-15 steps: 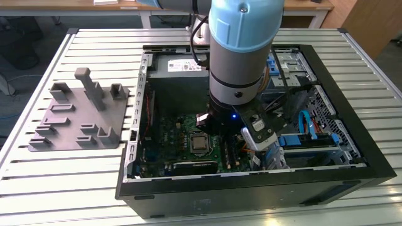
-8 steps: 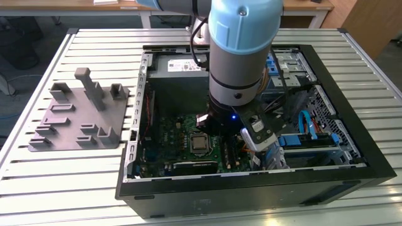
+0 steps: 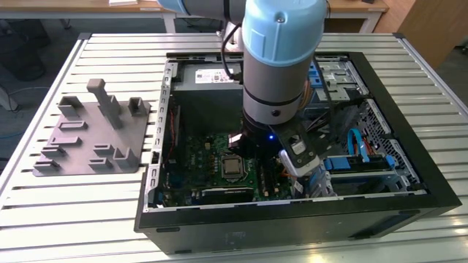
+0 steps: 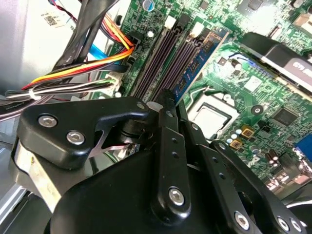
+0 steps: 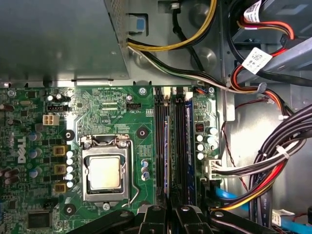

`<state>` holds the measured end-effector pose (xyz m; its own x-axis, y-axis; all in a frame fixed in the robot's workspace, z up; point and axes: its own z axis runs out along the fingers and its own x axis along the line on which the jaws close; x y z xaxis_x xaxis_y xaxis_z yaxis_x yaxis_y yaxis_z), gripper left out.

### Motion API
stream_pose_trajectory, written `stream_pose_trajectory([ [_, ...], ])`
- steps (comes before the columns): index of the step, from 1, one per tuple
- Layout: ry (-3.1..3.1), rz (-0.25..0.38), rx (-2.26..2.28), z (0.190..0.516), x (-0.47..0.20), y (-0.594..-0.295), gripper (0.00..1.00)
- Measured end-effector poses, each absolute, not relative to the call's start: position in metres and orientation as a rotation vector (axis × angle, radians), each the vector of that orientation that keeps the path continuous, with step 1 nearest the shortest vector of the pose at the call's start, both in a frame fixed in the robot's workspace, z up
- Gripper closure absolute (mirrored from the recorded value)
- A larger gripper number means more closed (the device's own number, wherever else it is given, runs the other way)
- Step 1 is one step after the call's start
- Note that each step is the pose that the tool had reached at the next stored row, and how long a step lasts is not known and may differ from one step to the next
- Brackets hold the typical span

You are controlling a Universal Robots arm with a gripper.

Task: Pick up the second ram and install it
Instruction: 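Insert the second ram into the second slot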

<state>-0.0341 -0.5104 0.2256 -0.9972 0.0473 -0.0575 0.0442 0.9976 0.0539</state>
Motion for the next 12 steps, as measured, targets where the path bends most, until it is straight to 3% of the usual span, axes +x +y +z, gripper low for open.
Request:
stream_pose_trajectory([
  [12, 3.081, 0.058, 0.070, 0.2198, -0.0343, -0.5005, 0.86],
])
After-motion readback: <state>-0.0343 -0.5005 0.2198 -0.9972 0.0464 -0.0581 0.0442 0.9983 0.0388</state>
